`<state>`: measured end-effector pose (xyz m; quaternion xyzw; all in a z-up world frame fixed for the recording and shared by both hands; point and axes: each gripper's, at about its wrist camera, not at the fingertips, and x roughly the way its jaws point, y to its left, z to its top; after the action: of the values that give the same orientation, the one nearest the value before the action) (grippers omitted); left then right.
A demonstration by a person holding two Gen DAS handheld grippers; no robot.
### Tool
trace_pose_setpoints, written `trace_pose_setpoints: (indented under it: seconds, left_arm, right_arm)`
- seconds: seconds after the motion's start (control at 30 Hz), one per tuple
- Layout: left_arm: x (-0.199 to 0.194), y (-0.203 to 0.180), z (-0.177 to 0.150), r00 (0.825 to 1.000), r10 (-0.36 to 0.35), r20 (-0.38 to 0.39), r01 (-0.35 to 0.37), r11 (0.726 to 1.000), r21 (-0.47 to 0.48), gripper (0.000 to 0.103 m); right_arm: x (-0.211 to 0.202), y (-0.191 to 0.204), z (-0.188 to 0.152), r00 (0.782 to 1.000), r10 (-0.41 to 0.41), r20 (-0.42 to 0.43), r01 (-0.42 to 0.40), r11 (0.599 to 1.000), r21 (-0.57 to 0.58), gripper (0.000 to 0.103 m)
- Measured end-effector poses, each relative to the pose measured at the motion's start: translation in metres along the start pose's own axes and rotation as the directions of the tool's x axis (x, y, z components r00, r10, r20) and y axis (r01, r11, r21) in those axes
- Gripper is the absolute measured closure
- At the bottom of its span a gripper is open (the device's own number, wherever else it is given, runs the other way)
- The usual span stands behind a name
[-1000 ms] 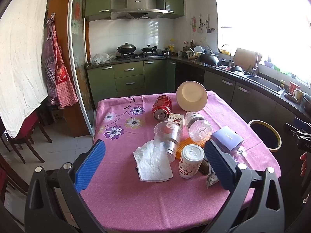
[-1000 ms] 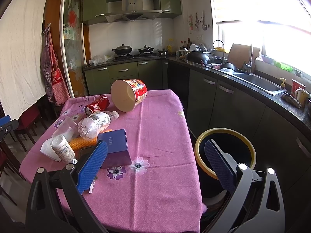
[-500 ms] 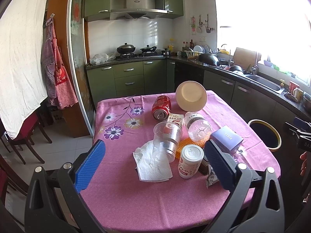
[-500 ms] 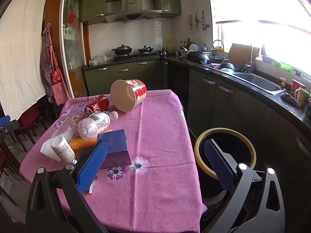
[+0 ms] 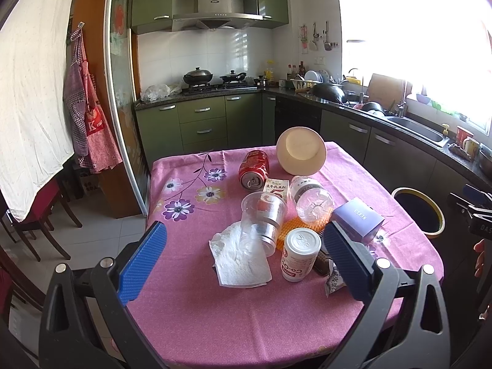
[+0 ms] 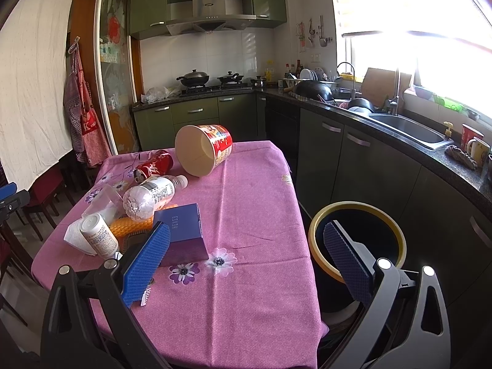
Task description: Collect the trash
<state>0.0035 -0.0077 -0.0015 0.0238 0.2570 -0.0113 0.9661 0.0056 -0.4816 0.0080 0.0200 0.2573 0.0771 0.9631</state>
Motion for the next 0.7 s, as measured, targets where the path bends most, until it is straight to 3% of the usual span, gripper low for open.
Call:
trace_pose_setpoints:
  seconds: [0.7]
  left_arm:
    - [0.0002,-0.0030,0.0024,1.000,-0.006,-0.002,0.006,1.000,0.019,0.006]
  right_arm:
    - [-0.0005,-0.0039,0.0013,1.000,0.002,-0.001,-0.002,1.000,0.006,0.004]
